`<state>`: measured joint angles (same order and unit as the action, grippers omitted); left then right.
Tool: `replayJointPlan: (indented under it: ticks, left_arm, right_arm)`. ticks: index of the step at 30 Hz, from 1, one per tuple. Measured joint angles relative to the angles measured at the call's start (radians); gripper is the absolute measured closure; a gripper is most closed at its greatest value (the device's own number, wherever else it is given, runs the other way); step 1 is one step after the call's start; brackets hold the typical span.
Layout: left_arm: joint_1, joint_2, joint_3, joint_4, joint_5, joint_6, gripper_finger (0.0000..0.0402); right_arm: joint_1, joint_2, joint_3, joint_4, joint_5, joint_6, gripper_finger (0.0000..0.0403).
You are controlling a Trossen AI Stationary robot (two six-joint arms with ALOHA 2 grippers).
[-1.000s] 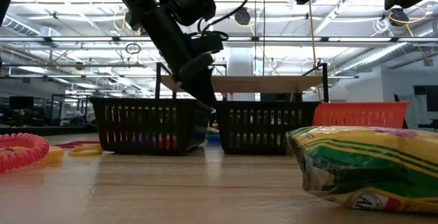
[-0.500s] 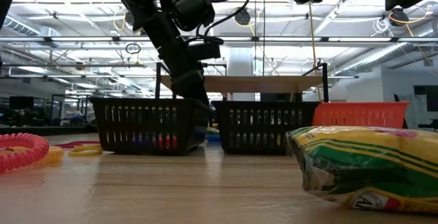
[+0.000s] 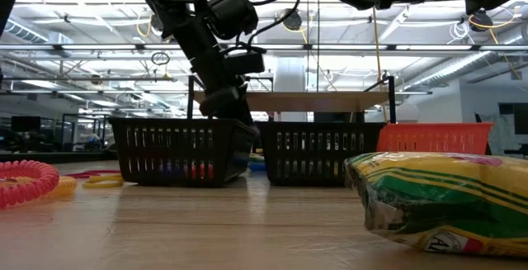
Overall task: Pick & Place Office Desk Supplies
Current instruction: Put the crayon box into the right black basket
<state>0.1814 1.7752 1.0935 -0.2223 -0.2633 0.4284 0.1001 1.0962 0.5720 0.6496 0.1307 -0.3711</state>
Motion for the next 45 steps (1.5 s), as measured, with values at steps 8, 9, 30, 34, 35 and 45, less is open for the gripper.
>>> replayJointPlan:
  ticks: [8, 9, 30, 34, 35, 45]
  left_arm:
    - [-0.055, 0.003, -0.002, -0.005, -0.001, 0.076, 0.0179]
    - [-0.065, 0.003, -0.002, -0.004, -0.007, 0.104, 0.0179]
    - [-0.103, 0.072, -0.002, 0.015, -0.141, 0.919, 0.0179]
    - [-0.083, 0.112, -0.002, 0.073, -0.198, 0.928, 0.0179]
    - [-0.078, 0.119, -0.002, 0.081, -0.207, 0.929, 0.0179]
    - [-0.036, 0.127, -0.002, 0.1, -0.178, 0.919, 0.0179]
  right_arm:
    - [0.0, 0.0, 0.0, -0.014, 0.0, 0.002, 0.0232]
    - [0.0, 0.0, 0.0, -0.014, 0.0, 0.002, 0.0232]
    - [0.0, 0.0, 0.0, -0.072, 0.0, -0.086, 0.0232]
    - [0.0, 0.0, 0.0, -0.095, 0.0, -0.078, 0.0232]
    - [0.0, 0.0, 0.0, -0.102, 0.0, -0.078, 0.0232]
    - [0.0, 0.0, -0.001, -0.117, 0.0, -0.076, 0.0232]
